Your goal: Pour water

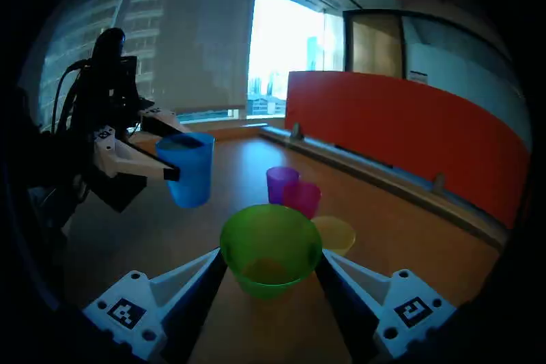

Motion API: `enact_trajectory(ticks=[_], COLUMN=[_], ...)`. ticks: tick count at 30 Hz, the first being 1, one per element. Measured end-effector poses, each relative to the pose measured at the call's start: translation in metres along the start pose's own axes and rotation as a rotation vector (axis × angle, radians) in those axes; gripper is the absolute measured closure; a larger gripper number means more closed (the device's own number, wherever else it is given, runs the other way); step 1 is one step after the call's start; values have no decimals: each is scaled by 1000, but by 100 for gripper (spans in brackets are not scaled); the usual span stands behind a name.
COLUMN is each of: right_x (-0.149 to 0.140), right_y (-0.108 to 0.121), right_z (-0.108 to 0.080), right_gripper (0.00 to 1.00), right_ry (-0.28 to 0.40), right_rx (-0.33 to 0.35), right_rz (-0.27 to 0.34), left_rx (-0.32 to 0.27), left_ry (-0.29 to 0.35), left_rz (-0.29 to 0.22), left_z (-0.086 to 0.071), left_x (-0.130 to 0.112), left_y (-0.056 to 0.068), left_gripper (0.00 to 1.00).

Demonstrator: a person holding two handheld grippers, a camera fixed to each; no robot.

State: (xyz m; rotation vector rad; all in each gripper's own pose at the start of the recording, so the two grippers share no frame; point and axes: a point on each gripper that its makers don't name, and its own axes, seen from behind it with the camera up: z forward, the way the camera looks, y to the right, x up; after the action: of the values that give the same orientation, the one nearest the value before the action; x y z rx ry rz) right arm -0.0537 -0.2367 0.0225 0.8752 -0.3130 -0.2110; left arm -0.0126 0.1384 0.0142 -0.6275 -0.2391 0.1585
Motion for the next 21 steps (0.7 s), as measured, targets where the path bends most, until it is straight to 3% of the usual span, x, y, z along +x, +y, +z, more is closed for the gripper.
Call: enact_trajectory(ticks=[21], right_x=[48], right_y=[-19], right_z=[-14], right_gripper=[9], right_ry=[159], right_rx=[-36], right_rz=[6], left_rx=[9], left_ry=[43], left_rz=[-22], left_z=[-11], left_x=[12], left_y=[5], left_gripper=[14])
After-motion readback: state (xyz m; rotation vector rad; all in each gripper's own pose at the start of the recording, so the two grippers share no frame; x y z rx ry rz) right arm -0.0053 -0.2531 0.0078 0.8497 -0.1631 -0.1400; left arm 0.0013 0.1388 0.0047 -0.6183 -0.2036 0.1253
